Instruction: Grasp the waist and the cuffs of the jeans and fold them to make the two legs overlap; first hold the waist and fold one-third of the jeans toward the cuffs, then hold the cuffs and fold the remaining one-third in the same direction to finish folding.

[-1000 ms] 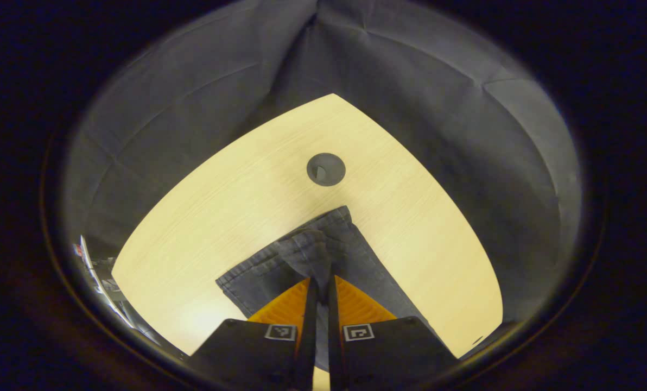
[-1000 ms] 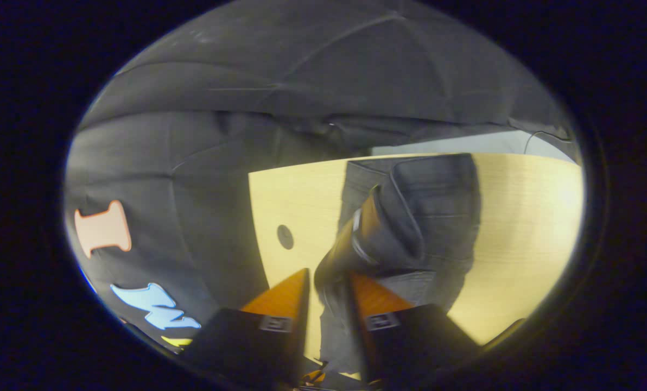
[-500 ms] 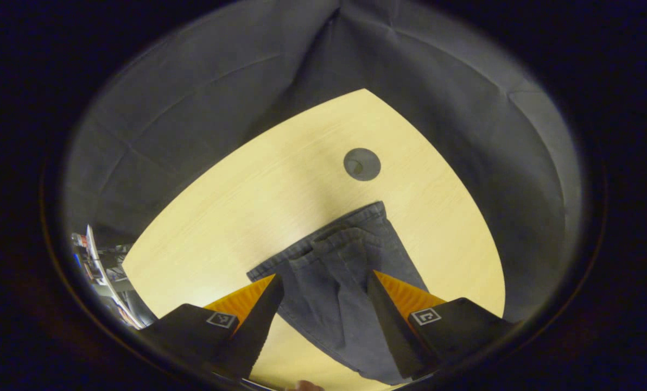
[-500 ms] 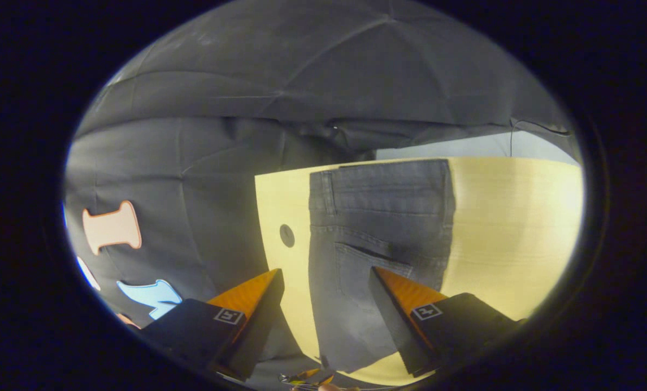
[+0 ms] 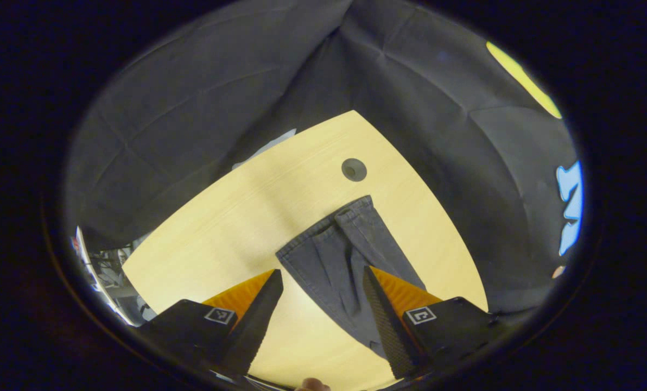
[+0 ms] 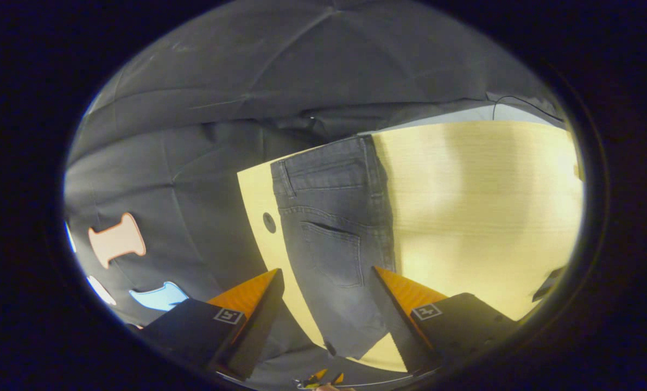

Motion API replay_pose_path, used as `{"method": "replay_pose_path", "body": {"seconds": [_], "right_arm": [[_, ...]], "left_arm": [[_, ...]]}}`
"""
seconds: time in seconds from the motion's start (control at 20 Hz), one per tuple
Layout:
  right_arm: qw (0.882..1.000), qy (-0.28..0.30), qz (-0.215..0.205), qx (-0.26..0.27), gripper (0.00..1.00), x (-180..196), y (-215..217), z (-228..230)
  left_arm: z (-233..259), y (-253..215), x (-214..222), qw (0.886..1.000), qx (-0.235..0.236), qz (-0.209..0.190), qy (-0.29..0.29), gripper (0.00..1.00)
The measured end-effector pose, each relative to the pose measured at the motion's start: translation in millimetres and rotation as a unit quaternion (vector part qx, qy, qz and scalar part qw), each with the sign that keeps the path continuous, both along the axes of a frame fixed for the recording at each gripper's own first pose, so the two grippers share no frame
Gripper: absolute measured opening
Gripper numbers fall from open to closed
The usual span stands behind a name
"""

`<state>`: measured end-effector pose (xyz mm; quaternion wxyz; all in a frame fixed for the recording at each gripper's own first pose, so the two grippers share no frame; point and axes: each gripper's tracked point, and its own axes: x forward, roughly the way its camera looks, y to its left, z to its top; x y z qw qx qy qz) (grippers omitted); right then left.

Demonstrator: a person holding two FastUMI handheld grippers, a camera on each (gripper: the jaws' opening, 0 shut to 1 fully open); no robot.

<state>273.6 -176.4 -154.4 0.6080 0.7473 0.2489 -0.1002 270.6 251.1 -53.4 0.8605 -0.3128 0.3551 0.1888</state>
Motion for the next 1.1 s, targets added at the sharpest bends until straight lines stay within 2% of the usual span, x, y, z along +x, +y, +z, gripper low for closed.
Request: {"method": "replay_pose_path", "body": {"seconds": [0.25, 0.35, 0.45, 0.5, 0.55, 0.6, 0.65, 0.7, 0.75, 0.85, 0.9, 1.0, 1.1], "right_arm": [[1.000, 0.012, -0.015, -0.004, 0.95, -8, -16, -3], [0.999, 0.043, -0.015, -0.023, 0.95, -8, -21, -21], [0.996, 0.071, -0.013, -0.048, 0.96, -5, -27, -37], [0.995, 0.076, -0.017, -0.056, 0.96, 3, -30, -41], [0.995, 0.069, -0.027, -0.062, 0.90, 15, -33, -42], [0.995, 0.066, -0.033, -0.072, 0.95, 23, -35, -48], [0.993, 0.076, -0.029, -0.088, 0.94, 29, -32, -60], [0.990, 0.099, -0.006, -0.100, 0.94, 29, -23, -77], [0.987, 0.104, -0.014, -0.123, 0.93, 29, -27, -83], [0.985, 0.100, -0.007, -0.141, 0.63, 29, -25, -86], [0.984, 0.092, 0.006, -0.150, 0.61, 28, -24, -87], [0.985, 0.069, 0.022, -0.156, 0.38, 26, -25, -83], [0.985, 0.047, 0.014, -0.166, 0.23, 27, -26, -69]], "left_arm": [[-2, -14, -45, 0.997, 0.025, -0.048, -0.058, 0.99], [-9, -29, -61, 0.992, 0.019, -0.084, -0.090, 0.99], [-13, -39, -93, 0.989, 0.021, -0.103, -0.099, 0.99], [-16, -39, -109, 0.989, 0.026, -0.106, -0.100, 0.99], [-22, -40, -123, 0.989, 0.032, -0.102, -0.100, 0.99], [-23, -36, -137, 0.990, 0.035, -0.095, -0.099, 0.99], [-28, -31, -151, 0.991, 0.034, -0.084, -0.096, 0.98], [-33, -26, -165, 0.992, 0.029, -0.074, -0.094, 0.98], [-40, -20, -179, 0.994, 0.025, -0.063, -0.091, 0.98], [-55, -8, -203, 0.995, 0.020, -0.042, -0.086, 0.99], [-62, -4, -214, 0.996, 0.016, -0.035, -0.083, 0.98], [-75, 1, -228, 0.997, 0.007, -0.021, -0.079, 0.98], [-86, 4, -237, 0.997, -0.009, -0.007, -0.076, 0.98]]}}
